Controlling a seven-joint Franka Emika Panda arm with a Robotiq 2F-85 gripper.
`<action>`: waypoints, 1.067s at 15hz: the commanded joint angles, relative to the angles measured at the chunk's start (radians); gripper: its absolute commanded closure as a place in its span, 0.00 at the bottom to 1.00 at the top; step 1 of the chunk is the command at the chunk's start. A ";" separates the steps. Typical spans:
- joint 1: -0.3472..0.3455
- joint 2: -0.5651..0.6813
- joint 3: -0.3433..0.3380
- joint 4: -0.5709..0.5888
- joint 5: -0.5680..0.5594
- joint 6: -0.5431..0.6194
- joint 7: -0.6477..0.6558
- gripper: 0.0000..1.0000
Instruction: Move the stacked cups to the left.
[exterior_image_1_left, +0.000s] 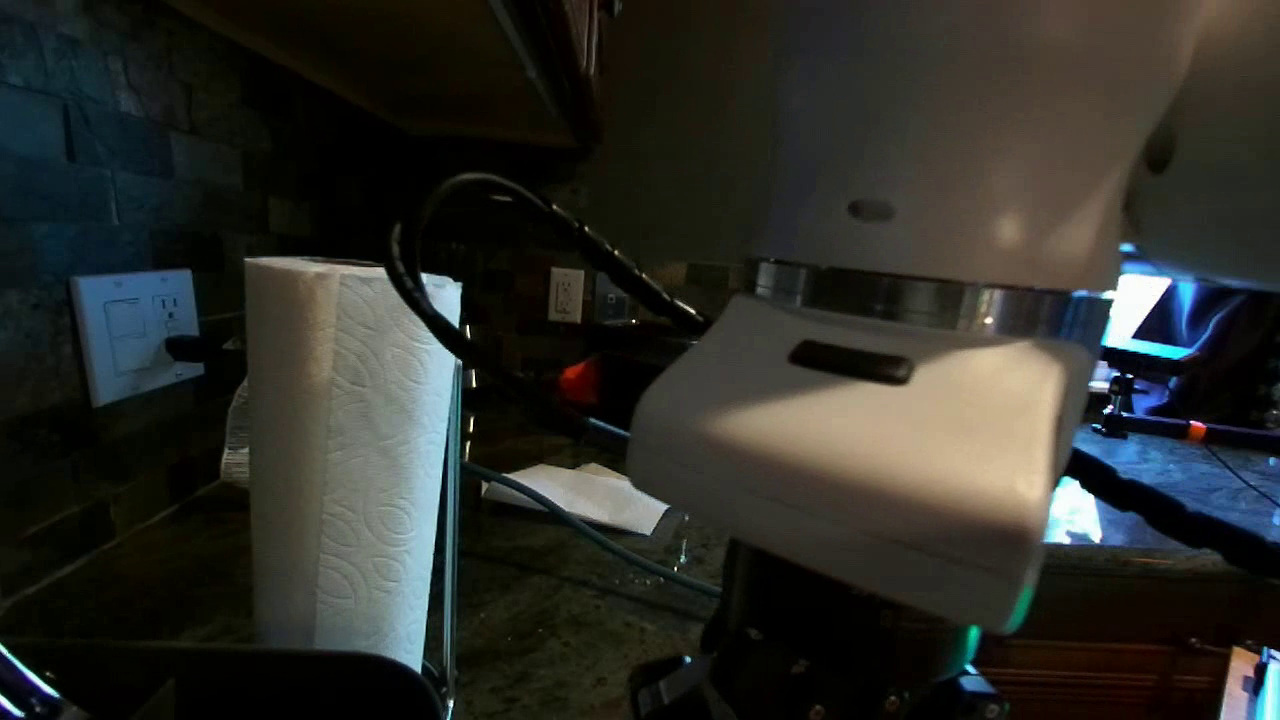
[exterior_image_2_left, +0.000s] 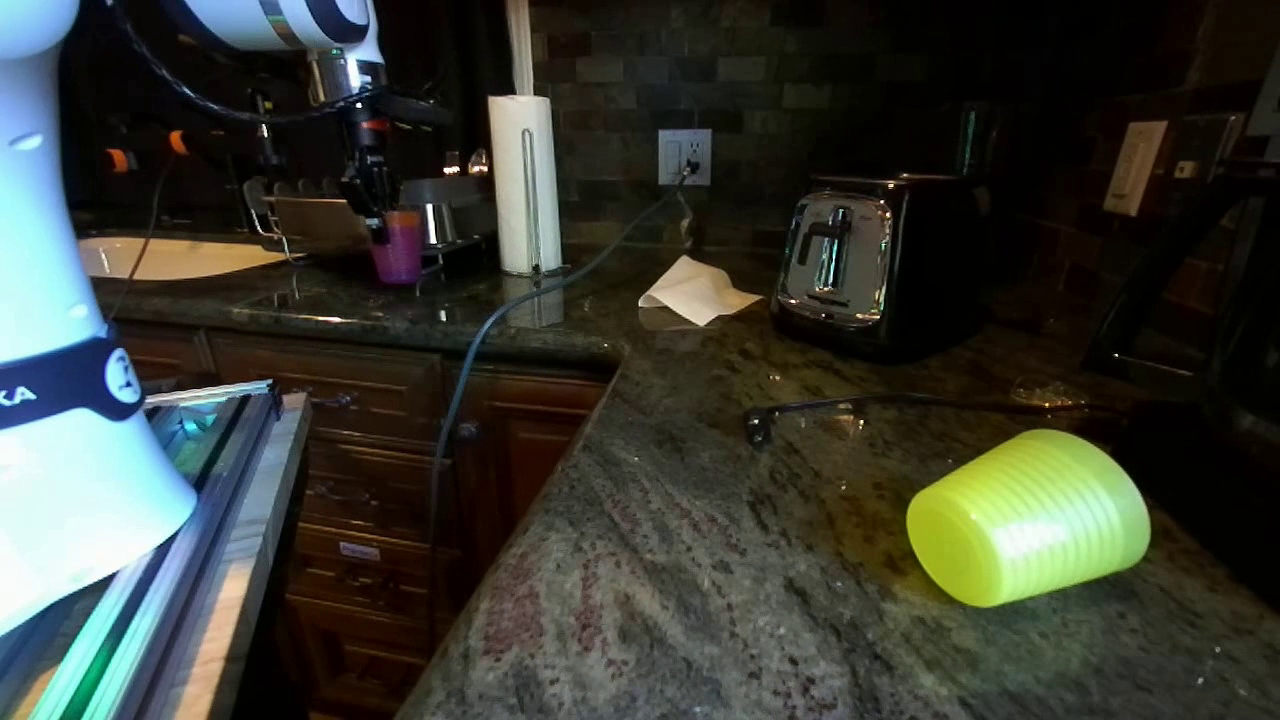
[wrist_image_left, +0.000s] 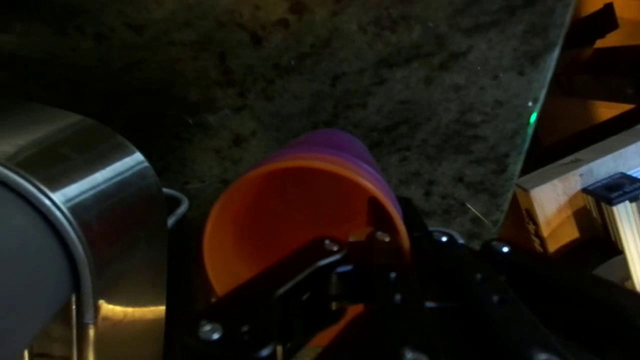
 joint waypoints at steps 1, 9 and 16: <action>-0.052 0.052 0.033 0.025 -0.027 0.066 -0.041 0.98; -0.123 0.102 0.091 0.056 0.013 0.065 -0.135 0.67; -0.176 -0.064 0.122 0.055 0.258 -0.011 -0.190 0.16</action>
